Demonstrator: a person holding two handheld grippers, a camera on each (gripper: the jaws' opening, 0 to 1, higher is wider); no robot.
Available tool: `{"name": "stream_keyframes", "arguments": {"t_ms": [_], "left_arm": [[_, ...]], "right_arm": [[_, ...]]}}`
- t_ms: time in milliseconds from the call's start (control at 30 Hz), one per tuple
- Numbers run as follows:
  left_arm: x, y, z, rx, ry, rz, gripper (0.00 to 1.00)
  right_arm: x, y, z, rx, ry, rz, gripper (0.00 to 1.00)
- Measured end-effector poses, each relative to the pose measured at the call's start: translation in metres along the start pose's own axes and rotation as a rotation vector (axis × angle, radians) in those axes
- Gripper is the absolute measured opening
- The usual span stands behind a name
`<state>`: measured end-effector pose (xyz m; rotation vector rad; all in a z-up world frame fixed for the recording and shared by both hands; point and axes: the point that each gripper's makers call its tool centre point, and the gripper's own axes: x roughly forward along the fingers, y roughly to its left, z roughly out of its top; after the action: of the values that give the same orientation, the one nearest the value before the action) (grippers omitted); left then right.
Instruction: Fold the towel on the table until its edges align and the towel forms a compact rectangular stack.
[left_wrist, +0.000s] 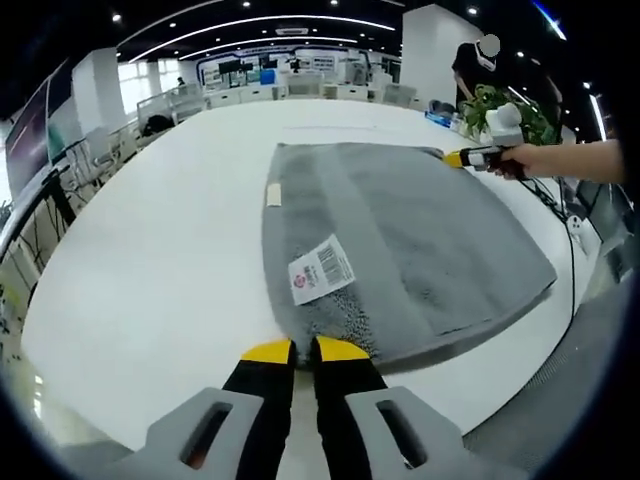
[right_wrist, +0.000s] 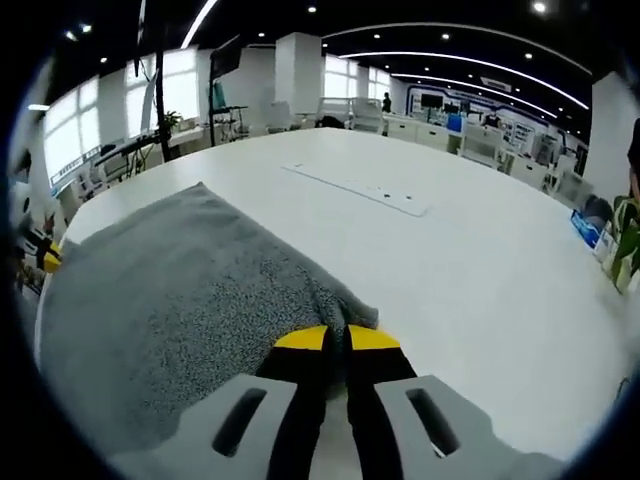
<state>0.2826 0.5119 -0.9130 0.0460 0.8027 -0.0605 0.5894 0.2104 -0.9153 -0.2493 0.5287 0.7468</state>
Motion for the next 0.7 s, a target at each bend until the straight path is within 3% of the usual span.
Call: {"name": "stream_keyframes", "arguments": {"t_ms": [267,367,467,633,700], "left_arm": [[0.0,0.003,0.001,0.008,0.057,-0.003,0.08],[0.0,0.003,0.004,0.0,0.036,0.007,0.13],[-0.005,0.005,0.014,-0.011,0.027,0.009,0.22],[-0.013,0.001,0.062,0.014,-0.081,0.032,0.33],[-0.015,-0.014,0.087,0.048,-0.136,0.016,0.38]], "right_arm": [[0.001,0.001,0.002,0.052,-0.012,0.003,0.04],[0.0,0.001,0.003,0.135,-0.017,-0.001,0.05],[-0.001,-0.001,0.006,0.144,-0.022,0.01,0.08],[-0.006,-0.009,0.019,0.155,-0.06,0.011,0.14],[-0.01,-0.012,0.022,0.142,-0.055,0.008,0.18]]}}
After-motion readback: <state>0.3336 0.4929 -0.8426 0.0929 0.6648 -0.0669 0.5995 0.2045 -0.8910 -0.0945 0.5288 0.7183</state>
